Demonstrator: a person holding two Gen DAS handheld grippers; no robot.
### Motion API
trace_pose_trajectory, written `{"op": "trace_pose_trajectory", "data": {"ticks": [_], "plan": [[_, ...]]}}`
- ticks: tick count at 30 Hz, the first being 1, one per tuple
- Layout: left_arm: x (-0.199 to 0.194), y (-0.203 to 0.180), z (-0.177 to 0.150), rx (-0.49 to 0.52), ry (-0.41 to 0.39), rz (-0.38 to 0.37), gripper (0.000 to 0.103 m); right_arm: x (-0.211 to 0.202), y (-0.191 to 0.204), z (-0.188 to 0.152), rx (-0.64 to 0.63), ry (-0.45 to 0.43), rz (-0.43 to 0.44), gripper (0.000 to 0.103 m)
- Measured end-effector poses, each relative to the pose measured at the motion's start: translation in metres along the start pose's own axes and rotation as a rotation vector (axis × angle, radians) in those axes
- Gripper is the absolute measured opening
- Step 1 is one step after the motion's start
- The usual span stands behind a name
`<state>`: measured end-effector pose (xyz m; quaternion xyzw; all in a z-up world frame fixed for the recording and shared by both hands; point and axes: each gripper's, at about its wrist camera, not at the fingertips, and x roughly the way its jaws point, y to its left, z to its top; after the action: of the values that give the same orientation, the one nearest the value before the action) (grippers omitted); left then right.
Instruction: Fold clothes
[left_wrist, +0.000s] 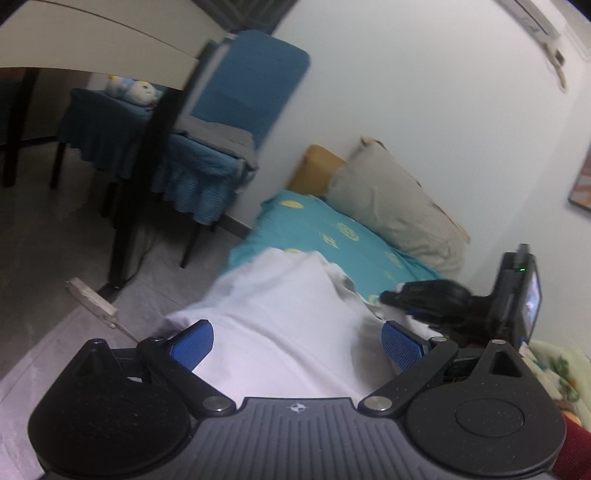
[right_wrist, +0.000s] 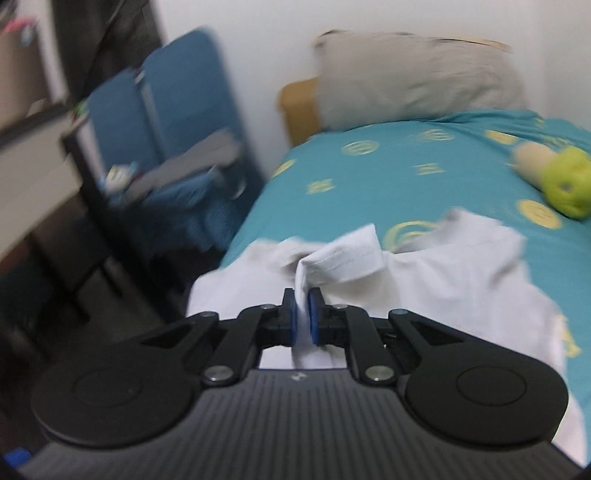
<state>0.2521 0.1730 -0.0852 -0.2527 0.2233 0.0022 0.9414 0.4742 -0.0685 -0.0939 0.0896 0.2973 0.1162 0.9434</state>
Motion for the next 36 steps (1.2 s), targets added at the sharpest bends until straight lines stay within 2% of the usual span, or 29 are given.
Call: {"op": "trace_pose_trajectory", "data": {"ticks": [4,5,6,7,8,14,19,23,29,32,36], "plan": [[0.005,0.008,0.005,-0.013,-0.008,0.032,0.098,0.005,0.0,-0.001,0.024,0.08,0.051,0.017],[0.006,0.008,0.005,-0.014,-0.007,0.031,0.098,-0.004,-0.003,-0.002,0.03,0.07,0.059,0.038],[0.007,0.007,0.005,-0.011,-0.004,0.029,0.098,-0.015,-0.007,-0.003,0.037,0.058,0.067,0.072],[0.008,0.007,0.004,-0.009,-0.001,0.026,0.098,-0.029,-0.011,-0.005,0.047,0.039,0.077,0.085],[0.009,0.004,0.003,0.0,0.0,0.022,0.098,-0.044,-0.016,-0.006,0.057,0.015,0.082,0.089],[0.007,-0.016,-0.01,0.072,0.017,-0.02,0.098,-0.162,-0.028,-0.027,0.069,-0.033,0.028,0.089],[0.0,-0.038,-0.032,0.124,0.091,-0.1,0.098,-0.267,-0.026,-0.058,0.078,-0.046,-0.042,0.089],[-0.008,-0.055,-0.053,0.166,0.16,-0.154,0.096,-0.327,-0.026,-0.08,0.151,-0.078,-0.065,0.089],[-0.012,-0.064,-0.069,0.141,0.204,-0.187,0.093,-0.346,-0.044,-0.097,0.221,-0.117,-0.107,0.089],[-0.005,-0.064,-0.073,0.097,0.217,-0.195,0.092,-0.352,-0.053,-0.104,0.251,-0.132,-0.133,0.089],[0.016,-0.068,-0.07,0.041,0.222,-0.182,0.085,-0.36,-0.066,-0.113,0.288,-0.153,-0.166,0.089]]}}
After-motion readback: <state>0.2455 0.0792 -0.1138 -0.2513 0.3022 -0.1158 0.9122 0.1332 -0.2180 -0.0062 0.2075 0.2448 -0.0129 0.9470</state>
